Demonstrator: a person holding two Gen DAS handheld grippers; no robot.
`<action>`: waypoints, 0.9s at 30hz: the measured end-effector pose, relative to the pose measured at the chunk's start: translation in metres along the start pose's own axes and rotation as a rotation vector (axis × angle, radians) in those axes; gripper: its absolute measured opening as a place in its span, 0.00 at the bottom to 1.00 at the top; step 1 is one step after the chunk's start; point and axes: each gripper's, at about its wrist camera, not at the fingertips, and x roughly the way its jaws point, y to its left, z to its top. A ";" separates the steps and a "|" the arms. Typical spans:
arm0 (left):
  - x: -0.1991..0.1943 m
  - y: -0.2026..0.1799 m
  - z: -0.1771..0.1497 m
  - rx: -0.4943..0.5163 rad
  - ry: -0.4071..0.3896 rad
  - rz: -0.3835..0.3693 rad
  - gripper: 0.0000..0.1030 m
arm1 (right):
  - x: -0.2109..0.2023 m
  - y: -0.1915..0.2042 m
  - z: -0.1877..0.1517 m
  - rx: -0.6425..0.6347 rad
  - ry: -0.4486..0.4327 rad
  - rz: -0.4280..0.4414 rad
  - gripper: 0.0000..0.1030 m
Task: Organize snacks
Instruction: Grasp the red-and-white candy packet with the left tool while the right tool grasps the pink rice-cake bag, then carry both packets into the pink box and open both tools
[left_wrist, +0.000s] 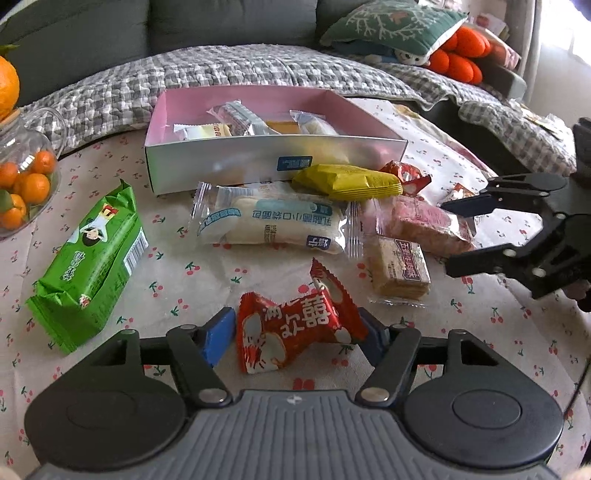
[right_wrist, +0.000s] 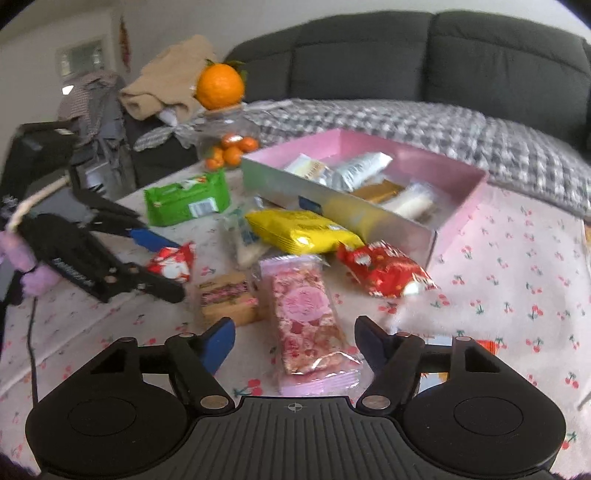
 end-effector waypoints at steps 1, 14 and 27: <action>-0.001 0.000 -0.001 -0.002 -0.004 0.003 0.62 | 0.004 0.000 0.000 0.005 0.014 -0.017 0.58; -0.008 -0.013 0.000 0.046 -0.041 0.047 0.34 | 0.004 0.000 0.006 0.069 -0.017 -0.010 0.31; -0.007 -0.012 0.018 -0.034 -0.043 0.059 0.33 | -0.025 -0.013 0.020 0.181 -0.127 0.027 0.31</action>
